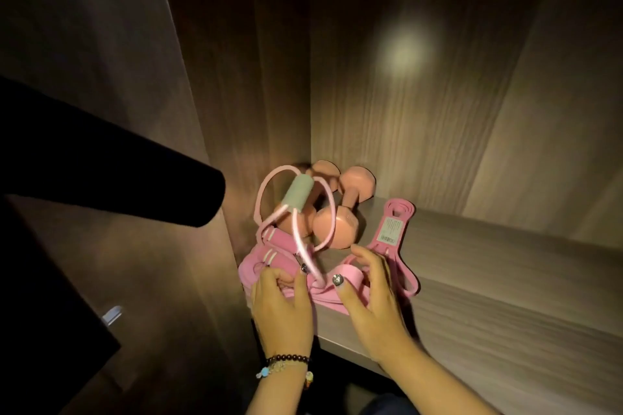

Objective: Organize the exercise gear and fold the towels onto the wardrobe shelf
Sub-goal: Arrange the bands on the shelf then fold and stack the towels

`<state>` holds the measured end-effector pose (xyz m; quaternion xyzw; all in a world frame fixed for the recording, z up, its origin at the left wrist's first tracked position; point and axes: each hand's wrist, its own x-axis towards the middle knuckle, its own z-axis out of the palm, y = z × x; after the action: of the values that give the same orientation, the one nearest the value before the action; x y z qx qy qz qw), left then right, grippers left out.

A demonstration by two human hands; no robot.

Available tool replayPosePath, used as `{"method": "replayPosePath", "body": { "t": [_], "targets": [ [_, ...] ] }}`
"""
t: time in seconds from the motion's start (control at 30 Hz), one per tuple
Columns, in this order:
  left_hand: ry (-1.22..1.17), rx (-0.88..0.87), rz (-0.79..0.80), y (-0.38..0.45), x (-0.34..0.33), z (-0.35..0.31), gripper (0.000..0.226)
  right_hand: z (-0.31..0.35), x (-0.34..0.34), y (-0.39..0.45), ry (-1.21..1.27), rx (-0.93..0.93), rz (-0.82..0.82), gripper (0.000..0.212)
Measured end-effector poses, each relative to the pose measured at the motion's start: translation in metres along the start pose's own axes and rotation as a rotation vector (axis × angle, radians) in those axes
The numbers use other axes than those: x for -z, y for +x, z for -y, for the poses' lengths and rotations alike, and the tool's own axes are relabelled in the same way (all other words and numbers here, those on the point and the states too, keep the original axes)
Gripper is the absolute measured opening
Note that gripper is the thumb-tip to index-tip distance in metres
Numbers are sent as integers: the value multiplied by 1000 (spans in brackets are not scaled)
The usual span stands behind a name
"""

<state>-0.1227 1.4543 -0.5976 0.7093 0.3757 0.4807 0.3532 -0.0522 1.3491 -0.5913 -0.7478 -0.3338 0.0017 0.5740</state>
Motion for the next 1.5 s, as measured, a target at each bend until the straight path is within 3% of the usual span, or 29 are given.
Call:
{"method": "replayPosePath", "body": {
  "t": [0.13, 0.2, 0.27, 0.47, 0.6, 0.67, 0.83, 1.0, 1.1, 1.27, 1.5],
  "targets": [
    [11, -23, -31, -6, -4, 0, 9, -5, -1, 2, -90, 27, 13, 39],
    [38, -60, -4, -11, -6, 6, 20, -6, -3, 3, -113, 26, -4, 34],
    [23, -14, 32, -14, -9, 12, 17, -9, -3, 5, -103, -2, -28, 30],
    [173, -119, 91, -16, -6, 12, 36, -5, -1, 3, -44, 30, -25, 56],
    [63, 38, 167, -25, 9, -1, 52, -2, 0, 0, -129, 125, -4, 54],
    [16, 107, 107, -33, 19, -8, 56, -2, -3, -1, -216, 174, -1, 48],
    [-29, 82, -52, -39, 27, -10, 30, -6, -5, 0, -248, 228, -85, 38],
    [-50, 289, 13, -10, 20, -13, 8, -8, -6, 1, -255, 223, -80, 41],
    [-2, 349, 26, 1, 16, -13, 13, -10, -6, 2, -266, 214, -59, 42],
    [14, 400, 47, 0, 15, -16, 6, -5, -4, 0, -232, 220, -39, 50],
    [-67, 327, 82, -14, 27, -13, 17, 4, -2, -5, -218, 144, 128, 80]
  ]
}}
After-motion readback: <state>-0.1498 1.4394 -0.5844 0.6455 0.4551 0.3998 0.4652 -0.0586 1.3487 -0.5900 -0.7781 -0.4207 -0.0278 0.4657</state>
